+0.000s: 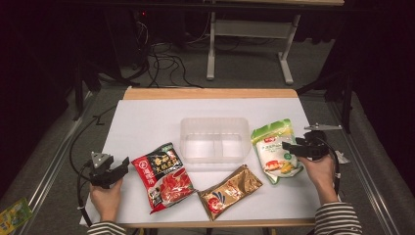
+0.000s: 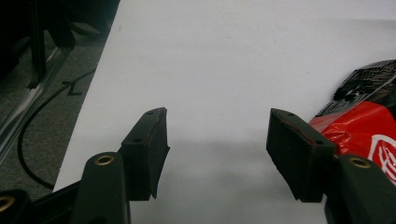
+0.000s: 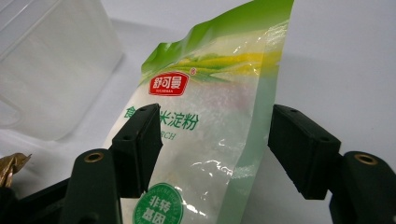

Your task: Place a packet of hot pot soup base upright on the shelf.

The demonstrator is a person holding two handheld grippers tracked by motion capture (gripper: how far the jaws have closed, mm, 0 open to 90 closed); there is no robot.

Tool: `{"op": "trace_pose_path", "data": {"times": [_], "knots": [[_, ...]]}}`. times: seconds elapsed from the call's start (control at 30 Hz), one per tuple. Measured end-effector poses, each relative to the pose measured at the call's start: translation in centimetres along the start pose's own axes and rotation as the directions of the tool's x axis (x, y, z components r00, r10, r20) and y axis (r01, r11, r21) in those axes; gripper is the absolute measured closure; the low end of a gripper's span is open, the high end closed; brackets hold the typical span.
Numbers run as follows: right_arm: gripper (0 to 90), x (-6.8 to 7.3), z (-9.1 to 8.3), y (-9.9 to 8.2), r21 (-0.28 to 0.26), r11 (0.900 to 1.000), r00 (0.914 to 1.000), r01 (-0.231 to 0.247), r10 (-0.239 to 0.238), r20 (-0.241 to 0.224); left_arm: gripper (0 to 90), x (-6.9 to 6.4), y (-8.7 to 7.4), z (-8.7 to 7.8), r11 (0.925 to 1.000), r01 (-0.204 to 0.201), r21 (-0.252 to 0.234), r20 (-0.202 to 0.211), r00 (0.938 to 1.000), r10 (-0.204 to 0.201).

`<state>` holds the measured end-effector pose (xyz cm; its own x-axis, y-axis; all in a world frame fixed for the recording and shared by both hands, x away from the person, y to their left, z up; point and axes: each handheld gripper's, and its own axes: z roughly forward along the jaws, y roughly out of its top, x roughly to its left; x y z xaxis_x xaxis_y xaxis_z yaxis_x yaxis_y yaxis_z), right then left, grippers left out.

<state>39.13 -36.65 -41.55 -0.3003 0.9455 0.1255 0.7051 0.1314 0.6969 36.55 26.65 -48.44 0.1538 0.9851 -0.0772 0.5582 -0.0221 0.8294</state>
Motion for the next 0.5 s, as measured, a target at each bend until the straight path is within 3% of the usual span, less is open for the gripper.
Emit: {"op": "trace_pose_path", "data": {"times": [0.2, 0.5], "knots": [[34.6, 0.0, 1.1, 0.1, 0.049, 0.9988, 0.9999, -0.006, 0.007, -0.014, 39.0, 0.0, 0.0, 0.0, 1.0, -0.001, 0.001, 0.0, 1.0, 0.001], [33.5, 0.1, 1.7, 0.2, 0.078, 0.997, 0.999, 0.0, 0.004, -0.045, 39.0, 0.0, 0.0, 0.0, 1.0, -0.002, -0.003, -0.002, 1.0, 0.002]]}}
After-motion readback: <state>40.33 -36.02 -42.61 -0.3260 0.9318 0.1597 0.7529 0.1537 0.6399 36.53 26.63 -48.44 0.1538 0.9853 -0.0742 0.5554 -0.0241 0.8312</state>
